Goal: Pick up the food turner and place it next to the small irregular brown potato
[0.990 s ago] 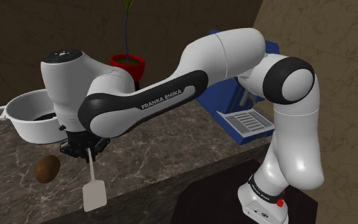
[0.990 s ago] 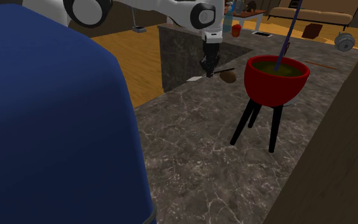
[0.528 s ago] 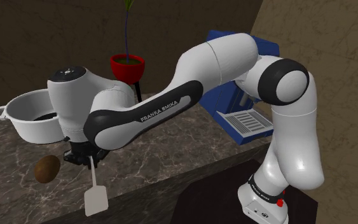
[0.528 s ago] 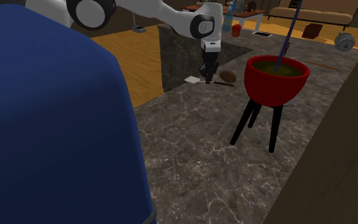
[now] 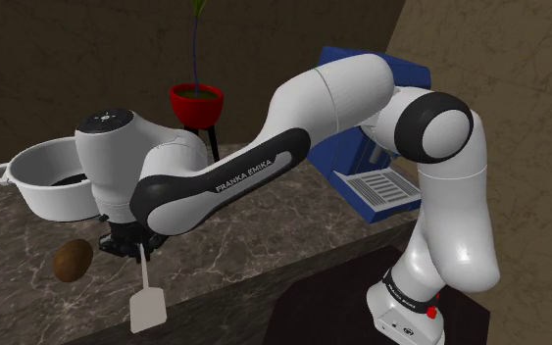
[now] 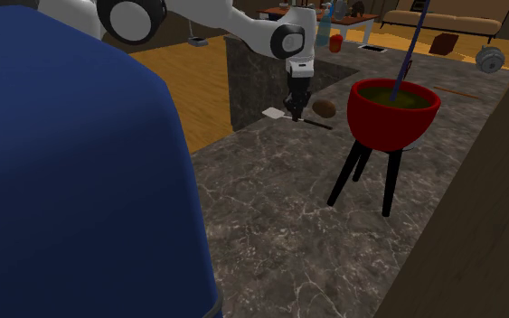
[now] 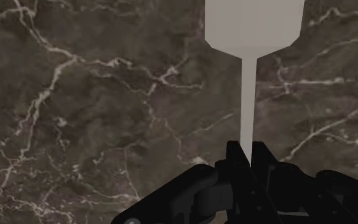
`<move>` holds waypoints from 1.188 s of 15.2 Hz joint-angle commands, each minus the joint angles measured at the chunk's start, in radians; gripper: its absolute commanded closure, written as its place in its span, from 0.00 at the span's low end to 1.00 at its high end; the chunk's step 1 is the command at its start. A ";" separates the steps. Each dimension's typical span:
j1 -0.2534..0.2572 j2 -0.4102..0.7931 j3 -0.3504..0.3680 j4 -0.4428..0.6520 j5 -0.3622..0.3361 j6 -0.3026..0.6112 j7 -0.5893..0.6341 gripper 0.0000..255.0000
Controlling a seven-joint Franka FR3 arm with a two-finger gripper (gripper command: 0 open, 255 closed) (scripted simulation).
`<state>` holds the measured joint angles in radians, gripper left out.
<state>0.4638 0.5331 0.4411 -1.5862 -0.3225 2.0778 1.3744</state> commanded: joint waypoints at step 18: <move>-0.002 -0.048 0.016 0.056 0.028 -0.100 -0.018 0.00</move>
<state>0.4622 0.4850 0.4575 -1.5298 -0.2947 1.9779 1.3567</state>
